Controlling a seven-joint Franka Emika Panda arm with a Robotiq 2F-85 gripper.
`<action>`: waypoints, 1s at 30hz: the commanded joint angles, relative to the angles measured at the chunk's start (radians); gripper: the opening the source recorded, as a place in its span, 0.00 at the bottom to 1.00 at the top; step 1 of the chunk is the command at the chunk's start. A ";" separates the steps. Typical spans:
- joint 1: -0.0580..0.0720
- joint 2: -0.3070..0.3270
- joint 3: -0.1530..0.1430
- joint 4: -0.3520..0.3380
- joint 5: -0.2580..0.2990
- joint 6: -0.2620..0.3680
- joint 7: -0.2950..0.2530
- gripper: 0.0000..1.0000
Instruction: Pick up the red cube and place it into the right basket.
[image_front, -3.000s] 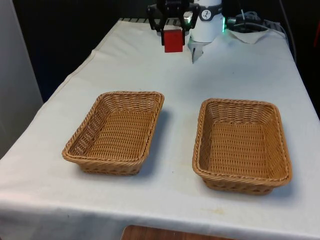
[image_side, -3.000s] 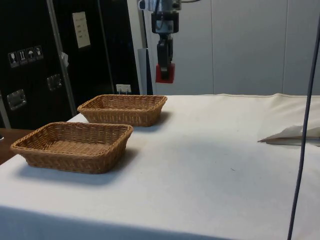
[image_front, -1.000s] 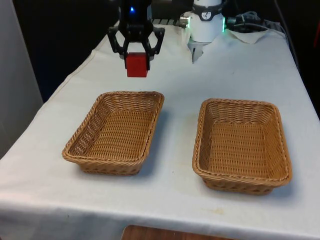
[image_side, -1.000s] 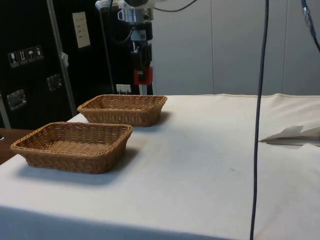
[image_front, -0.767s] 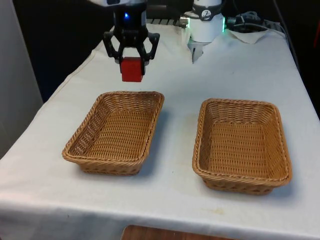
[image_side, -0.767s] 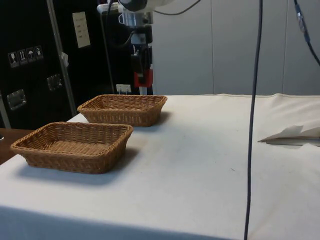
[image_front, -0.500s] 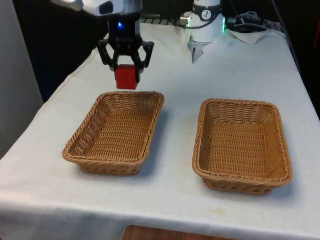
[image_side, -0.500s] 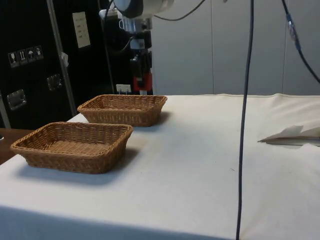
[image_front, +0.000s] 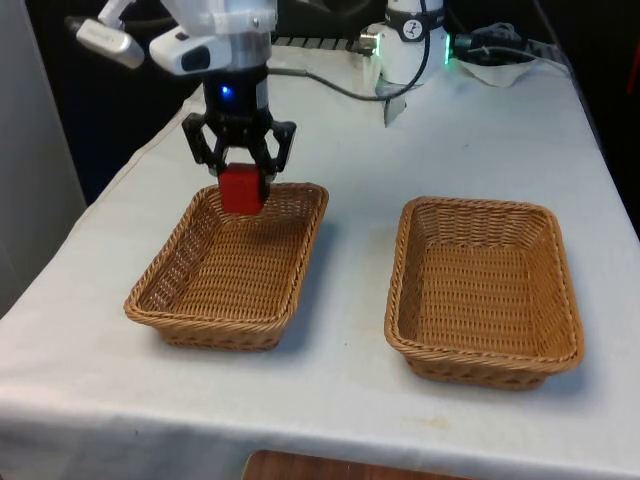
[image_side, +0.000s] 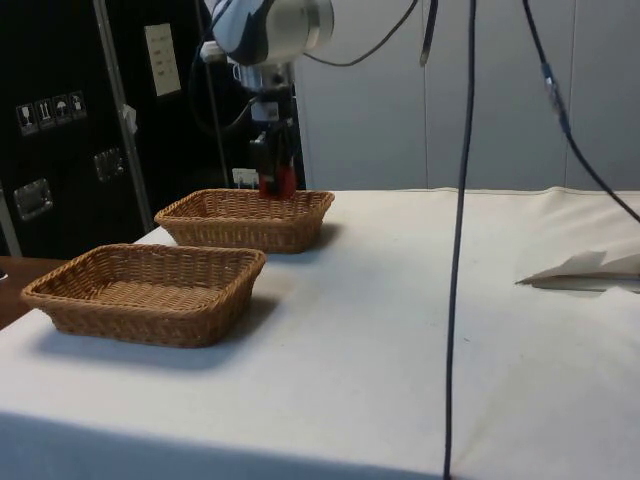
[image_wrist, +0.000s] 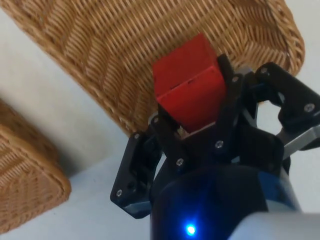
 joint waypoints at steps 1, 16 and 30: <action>-0.001 0.012 0.000 0.010 0.008 -0.001 -0.001 0.02; -0.013 0.147 -0.002 0.130 0.088 -0.008 0.013 0.02; -0.015 0.195 0.000 0.165 0.110 -0.007 0.011 0.02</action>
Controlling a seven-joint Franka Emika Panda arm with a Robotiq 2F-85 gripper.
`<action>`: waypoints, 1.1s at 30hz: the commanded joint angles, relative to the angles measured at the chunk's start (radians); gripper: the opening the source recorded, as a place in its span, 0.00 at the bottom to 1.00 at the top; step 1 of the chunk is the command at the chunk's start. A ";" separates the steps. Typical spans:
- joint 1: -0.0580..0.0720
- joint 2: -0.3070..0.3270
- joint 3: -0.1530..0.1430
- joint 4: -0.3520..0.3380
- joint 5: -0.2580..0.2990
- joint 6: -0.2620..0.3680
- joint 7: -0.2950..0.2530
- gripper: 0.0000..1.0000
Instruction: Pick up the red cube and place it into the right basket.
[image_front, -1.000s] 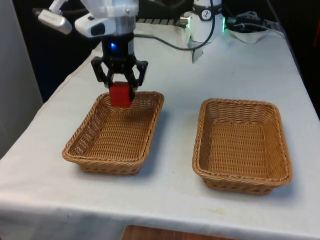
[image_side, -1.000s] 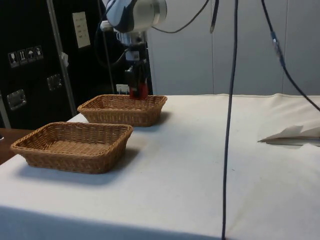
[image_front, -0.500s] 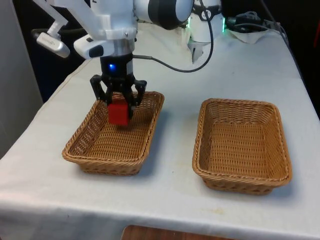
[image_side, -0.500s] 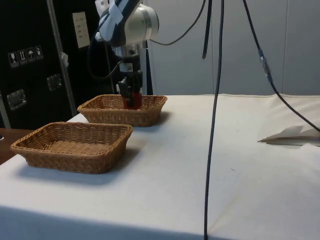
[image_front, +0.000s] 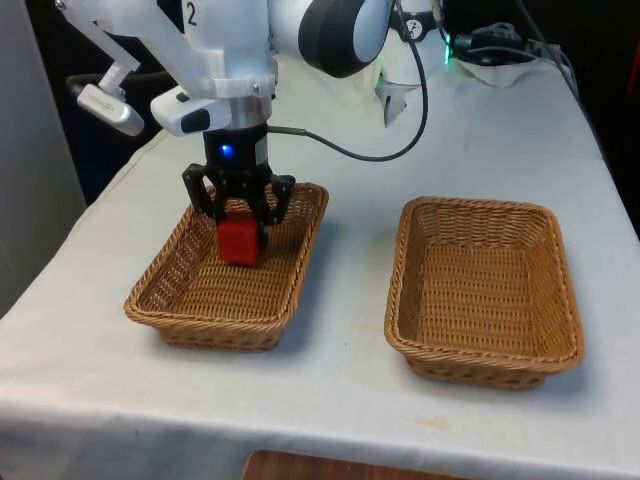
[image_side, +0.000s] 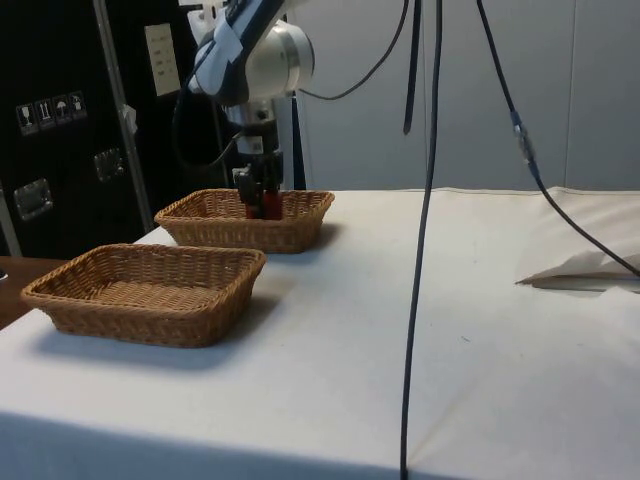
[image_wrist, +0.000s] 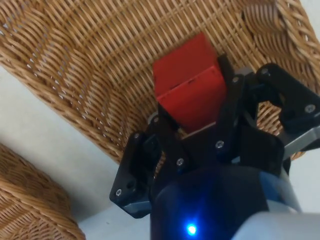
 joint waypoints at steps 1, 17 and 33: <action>-0.004 0.001 0.000 0.005 0.002 -0.006 0.002 0.02; -0.001 0.001 -0.002 0.001 0.001 -0.002 0.002 0.97; 0.032 -0.072 -0.025 -0.039 -0.012 -0.012 0.047 1.00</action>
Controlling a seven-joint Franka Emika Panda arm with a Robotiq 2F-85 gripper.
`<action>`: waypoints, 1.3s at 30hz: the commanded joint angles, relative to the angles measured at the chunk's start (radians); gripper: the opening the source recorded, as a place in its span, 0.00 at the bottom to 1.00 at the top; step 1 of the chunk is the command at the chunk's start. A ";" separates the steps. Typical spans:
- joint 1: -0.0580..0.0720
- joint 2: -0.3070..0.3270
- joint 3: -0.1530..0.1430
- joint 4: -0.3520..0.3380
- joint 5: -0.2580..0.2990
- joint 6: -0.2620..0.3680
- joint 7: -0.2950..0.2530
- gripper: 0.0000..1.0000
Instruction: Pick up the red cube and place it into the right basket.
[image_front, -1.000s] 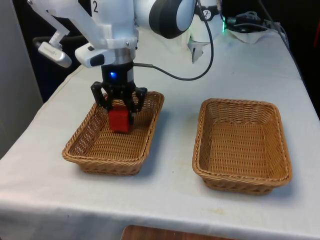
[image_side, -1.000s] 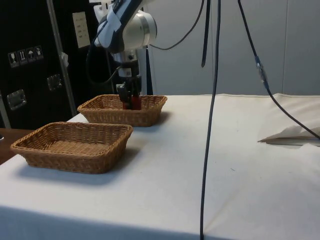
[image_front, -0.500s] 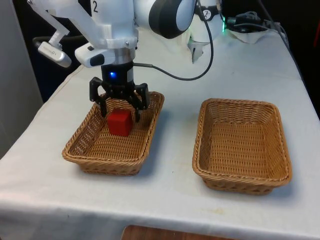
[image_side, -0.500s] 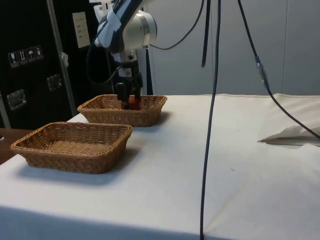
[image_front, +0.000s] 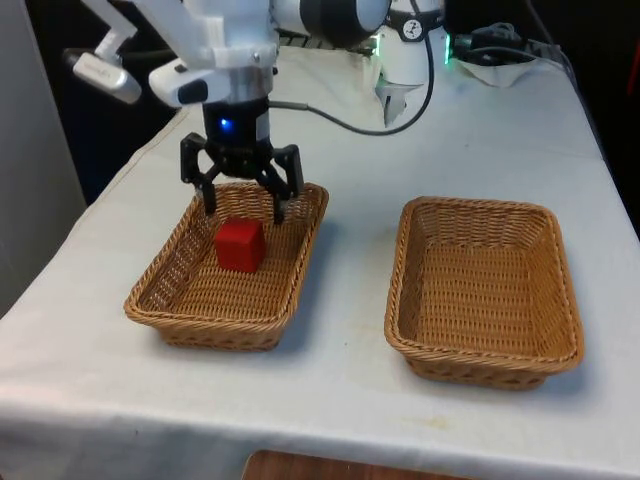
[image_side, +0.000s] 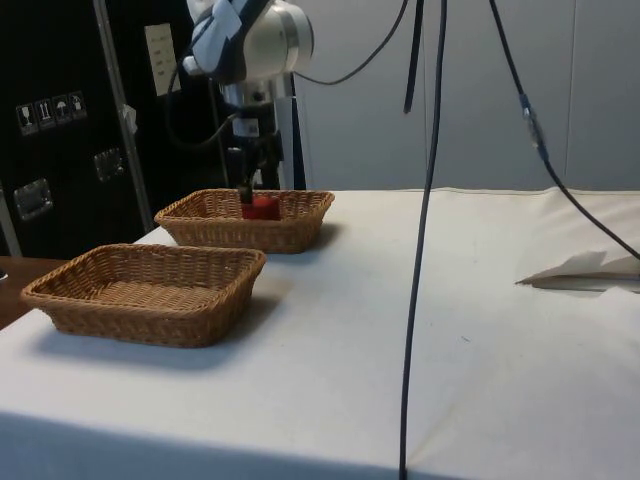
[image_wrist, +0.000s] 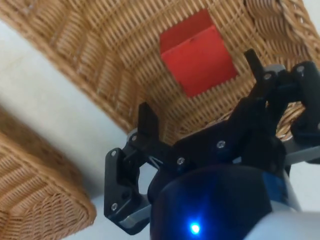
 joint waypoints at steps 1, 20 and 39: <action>0.012 -0.012 -0.008 -0.013 -0.005 0.008 0.013 1.00; 0.101 -0.140 0.004 -0.122 -0.047 0.059 0.091 1.00; 0.157 -0.218 0.059 -0.182 -0.146 0.120 0.210 1.00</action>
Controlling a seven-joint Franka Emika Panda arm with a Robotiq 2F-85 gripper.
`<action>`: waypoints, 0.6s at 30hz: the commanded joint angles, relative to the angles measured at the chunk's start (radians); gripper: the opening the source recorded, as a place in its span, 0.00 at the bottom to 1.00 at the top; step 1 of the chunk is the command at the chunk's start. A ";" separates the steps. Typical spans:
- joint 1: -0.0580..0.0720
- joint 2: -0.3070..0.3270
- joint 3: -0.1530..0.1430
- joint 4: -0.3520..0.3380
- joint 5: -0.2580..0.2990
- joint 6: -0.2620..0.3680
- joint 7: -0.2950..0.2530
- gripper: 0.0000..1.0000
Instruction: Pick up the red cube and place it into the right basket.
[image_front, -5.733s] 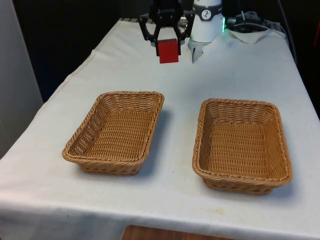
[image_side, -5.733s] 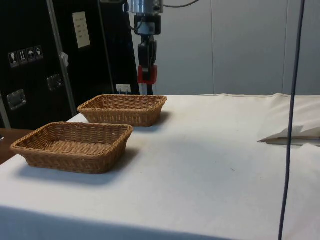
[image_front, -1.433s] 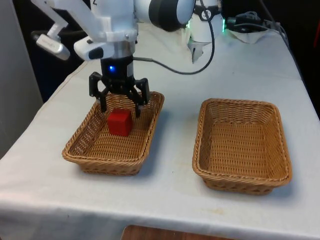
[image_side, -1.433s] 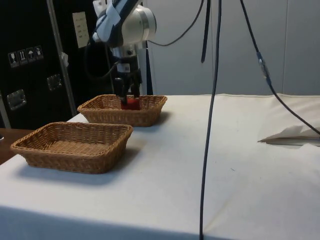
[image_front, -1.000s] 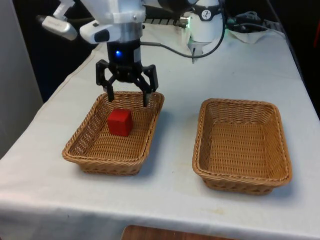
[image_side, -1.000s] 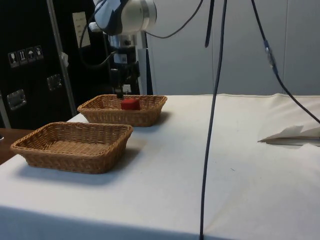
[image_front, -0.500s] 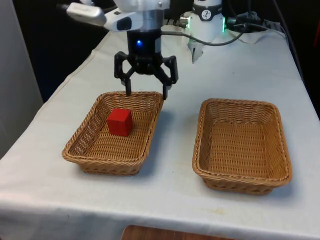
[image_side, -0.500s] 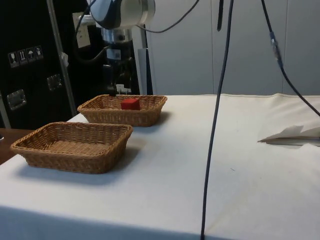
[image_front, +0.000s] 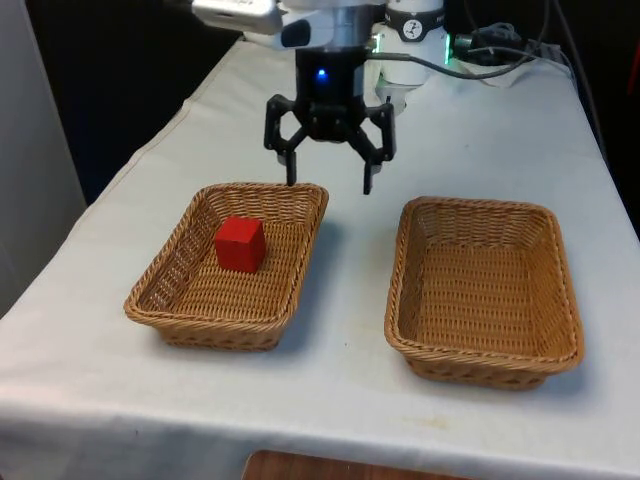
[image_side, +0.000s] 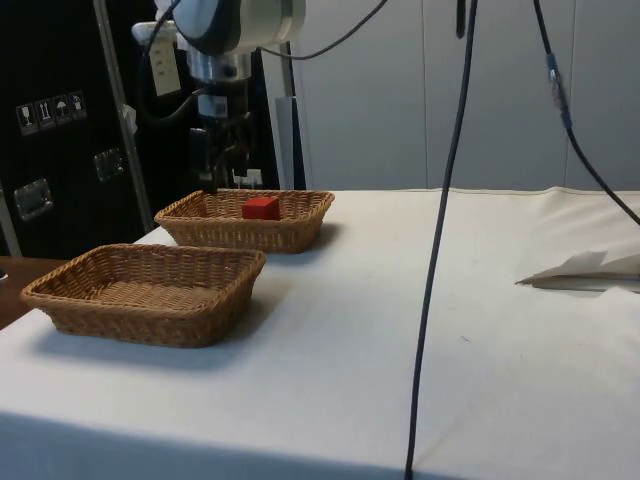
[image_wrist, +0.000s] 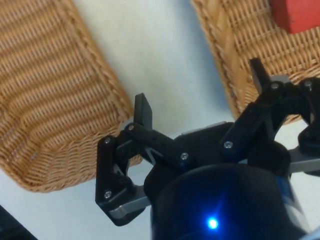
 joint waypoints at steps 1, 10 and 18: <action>0.002 -0.004 0.004 -0.004 -0.004 0.004 0.005 1.00; 0.013 -0.035 0.040 -0.043 -0.039 0.048 0.044 1.00; 0.021 -0.067 0.078 -0.088 -0.064 0.101 0.075 1.00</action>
